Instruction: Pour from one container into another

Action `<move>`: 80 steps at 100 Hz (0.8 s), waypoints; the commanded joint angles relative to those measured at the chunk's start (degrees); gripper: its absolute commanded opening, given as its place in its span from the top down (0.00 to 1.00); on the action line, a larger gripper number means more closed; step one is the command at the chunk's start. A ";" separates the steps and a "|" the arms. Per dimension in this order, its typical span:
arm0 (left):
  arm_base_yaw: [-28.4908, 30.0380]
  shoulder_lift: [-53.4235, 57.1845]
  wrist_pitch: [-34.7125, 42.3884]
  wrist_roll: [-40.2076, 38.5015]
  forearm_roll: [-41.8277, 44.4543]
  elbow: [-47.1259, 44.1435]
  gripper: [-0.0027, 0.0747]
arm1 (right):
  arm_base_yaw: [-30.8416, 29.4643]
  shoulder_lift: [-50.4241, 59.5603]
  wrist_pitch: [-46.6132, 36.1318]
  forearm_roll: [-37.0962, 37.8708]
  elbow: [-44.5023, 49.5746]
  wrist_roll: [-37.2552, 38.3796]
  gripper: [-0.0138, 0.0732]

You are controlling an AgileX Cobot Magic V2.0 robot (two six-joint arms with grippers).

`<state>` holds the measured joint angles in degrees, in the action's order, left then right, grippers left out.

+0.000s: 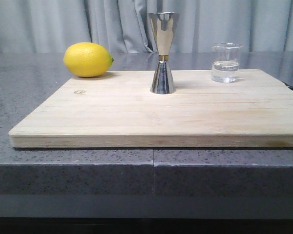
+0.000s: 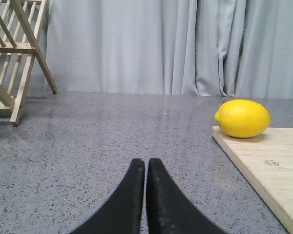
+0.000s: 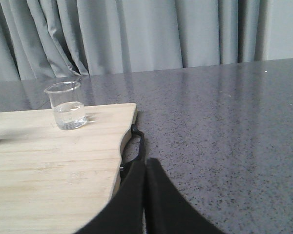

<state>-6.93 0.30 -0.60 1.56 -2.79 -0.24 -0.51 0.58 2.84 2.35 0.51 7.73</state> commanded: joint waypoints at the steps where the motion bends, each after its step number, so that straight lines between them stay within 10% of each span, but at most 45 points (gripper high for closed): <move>1: -0.21 1.31 4.30 -0.19 -0.37 -1.22 0.99 | -0.06 1.15 -4.22 0.11 1.52 -0.33 0.92; 80: -0.21 1.31 4.79 -0.19 -0.37 -1.22 0.99 | -0.06 1.15 -4.69 0.11 1.52 -0.33 0.92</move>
<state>-6.93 0.30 -0.50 1.56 -2.79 -0.24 -0.51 0.58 2.84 2.35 0.51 7.73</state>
